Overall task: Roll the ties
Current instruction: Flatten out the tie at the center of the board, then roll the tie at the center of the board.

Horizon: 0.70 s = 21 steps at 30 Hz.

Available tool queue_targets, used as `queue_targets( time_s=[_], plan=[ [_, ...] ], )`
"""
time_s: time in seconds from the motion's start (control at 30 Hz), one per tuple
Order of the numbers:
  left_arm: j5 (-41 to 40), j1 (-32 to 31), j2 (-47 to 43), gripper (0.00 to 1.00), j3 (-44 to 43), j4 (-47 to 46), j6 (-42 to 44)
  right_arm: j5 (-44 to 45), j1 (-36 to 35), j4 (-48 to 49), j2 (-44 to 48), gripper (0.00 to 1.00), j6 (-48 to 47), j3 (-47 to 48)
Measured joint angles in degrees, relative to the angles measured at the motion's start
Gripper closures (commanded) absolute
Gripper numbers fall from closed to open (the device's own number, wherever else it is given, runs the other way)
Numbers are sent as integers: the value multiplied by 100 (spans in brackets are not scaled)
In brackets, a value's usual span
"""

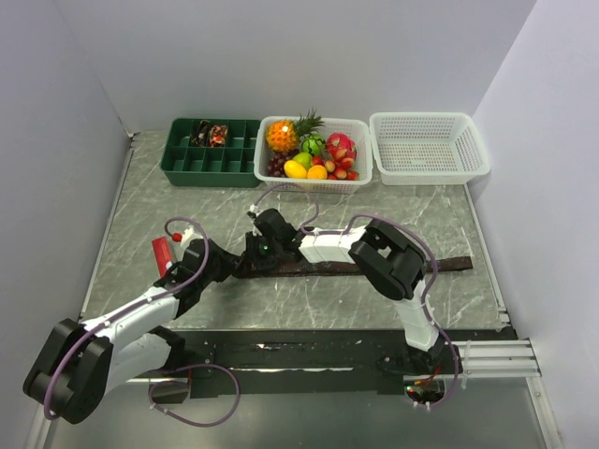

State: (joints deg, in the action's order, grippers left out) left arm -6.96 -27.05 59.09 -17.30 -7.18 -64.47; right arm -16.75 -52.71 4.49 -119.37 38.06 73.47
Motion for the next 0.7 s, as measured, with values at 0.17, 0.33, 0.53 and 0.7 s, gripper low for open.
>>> queue_targets(
  time_s=[0.17,0.33,0.53,0.7],
  plan=[
    [74,-26,-79,99,26,-98,-94,2,28,-44,136,85,-20,-122],
    [114,-114,-96,99,-20,-111,-87,120,63,-299,330,85,-140,-188],
    [31,-345,170,99,-269,-72,-76,313,70,-610,553,85,-323,-192],
    [-249,-678,413,99,-505,109,-94,391,107,-743,588,85,-396,-282]
  ],
)
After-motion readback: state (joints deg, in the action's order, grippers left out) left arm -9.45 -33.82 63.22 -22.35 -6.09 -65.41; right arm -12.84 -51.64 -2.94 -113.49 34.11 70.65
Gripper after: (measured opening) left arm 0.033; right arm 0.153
